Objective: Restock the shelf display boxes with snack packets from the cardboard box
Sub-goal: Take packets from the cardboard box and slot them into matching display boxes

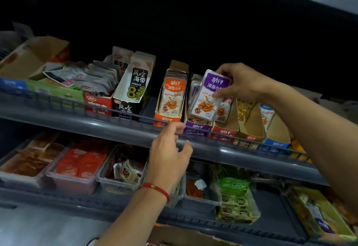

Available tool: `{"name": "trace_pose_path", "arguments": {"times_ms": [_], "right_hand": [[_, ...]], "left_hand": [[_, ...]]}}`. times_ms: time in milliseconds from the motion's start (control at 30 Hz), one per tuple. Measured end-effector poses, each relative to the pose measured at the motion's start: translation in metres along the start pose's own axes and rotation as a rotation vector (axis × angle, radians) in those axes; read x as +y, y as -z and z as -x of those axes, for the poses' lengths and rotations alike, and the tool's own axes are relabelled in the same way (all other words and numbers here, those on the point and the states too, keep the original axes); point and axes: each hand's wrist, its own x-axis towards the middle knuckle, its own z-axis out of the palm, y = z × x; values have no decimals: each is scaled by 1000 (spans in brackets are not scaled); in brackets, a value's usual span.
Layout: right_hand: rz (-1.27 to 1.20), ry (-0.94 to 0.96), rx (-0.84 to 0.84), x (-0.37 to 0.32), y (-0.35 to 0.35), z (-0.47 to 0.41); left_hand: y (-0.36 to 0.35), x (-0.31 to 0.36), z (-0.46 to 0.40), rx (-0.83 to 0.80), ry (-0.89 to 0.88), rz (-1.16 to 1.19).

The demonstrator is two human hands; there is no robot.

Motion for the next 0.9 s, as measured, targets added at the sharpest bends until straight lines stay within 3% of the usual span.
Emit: {"name": "trace_pose_path", "arguments": {"times_ms": [100,233,367,567,900], "right_hand": [[68,6,-2,-1,-11,-5],[280,43,0,-1,-30,-7],[403,52,9,3,-43,-4],[453,116,158,8,-47,4],[569,138,264,5,-54,5]], "left_hand": [[-10,0,-2,-26,-229,-292],[-26,-5,-1,-137,-423,-512],[-37,-7,-5,-210,-413,-626],[-42,-3,-8,-192,-376,-663],[-43,0,-10,-158,-357,-664]]}}
